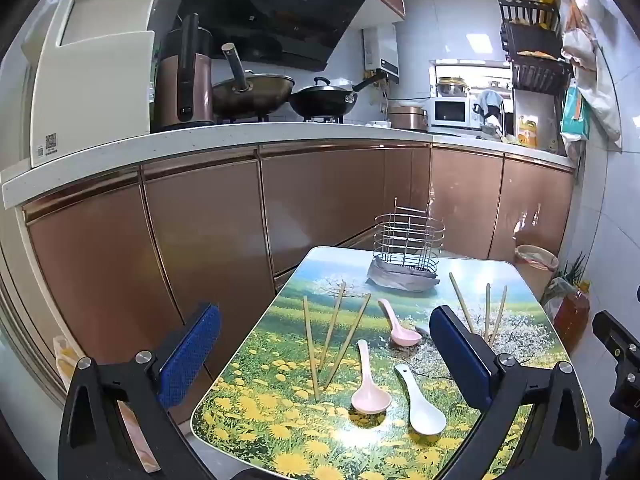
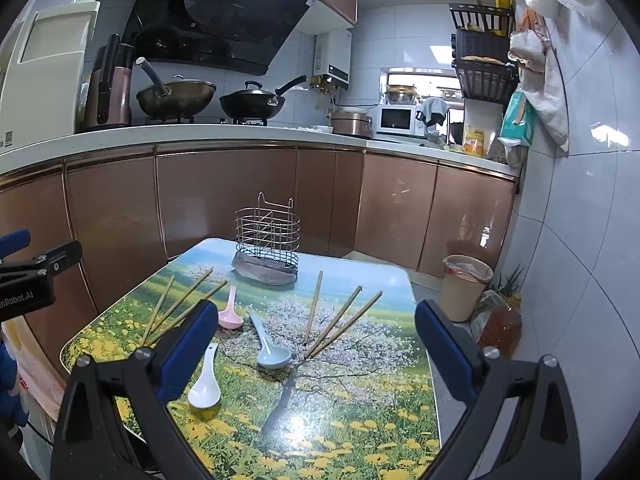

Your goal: Organize utensils

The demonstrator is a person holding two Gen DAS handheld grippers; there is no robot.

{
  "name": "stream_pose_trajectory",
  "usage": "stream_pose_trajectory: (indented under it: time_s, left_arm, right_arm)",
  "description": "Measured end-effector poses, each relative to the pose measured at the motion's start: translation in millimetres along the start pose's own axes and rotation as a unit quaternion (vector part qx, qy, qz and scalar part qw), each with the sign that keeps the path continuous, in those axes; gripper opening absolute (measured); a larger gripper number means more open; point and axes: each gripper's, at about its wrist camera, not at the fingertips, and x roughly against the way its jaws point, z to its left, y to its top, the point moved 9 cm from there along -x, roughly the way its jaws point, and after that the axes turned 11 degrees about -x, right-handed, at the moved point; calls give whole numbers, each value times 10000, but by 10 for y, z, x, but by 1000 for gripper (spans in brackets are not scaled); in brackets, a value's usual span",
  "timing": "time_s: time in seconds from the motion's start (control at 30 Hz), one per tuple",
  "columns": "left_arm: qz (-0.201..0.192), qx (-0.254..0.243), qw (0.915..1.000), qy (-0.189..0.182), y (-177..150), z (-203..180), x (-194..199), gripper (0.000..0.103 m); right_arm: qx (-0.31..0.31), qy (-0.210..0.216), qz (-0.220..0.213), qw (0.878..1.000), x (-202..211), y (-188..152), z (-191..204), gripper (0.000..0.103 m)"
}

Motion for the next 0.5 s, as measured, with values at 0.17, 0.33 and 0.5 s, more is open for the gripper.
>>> stream_pose_trajectory:
  time_s: [0.17,0.33,0.5]
  left_arm:
    - [40,-54,10000,9,-14,-22,-14,103]
    - [161,-122,9998,-26,-13,-133,-178,103]
    - [188,-129,9997,-95,8,-144,-237,103]
  right_arm:
    - [-55,30,13,10000,-33,-33,3,100]
    - [-126,-28,41,9999,-146,23,-137,100]
    - [-134,-101,57,9998,-203,19,-157,100]
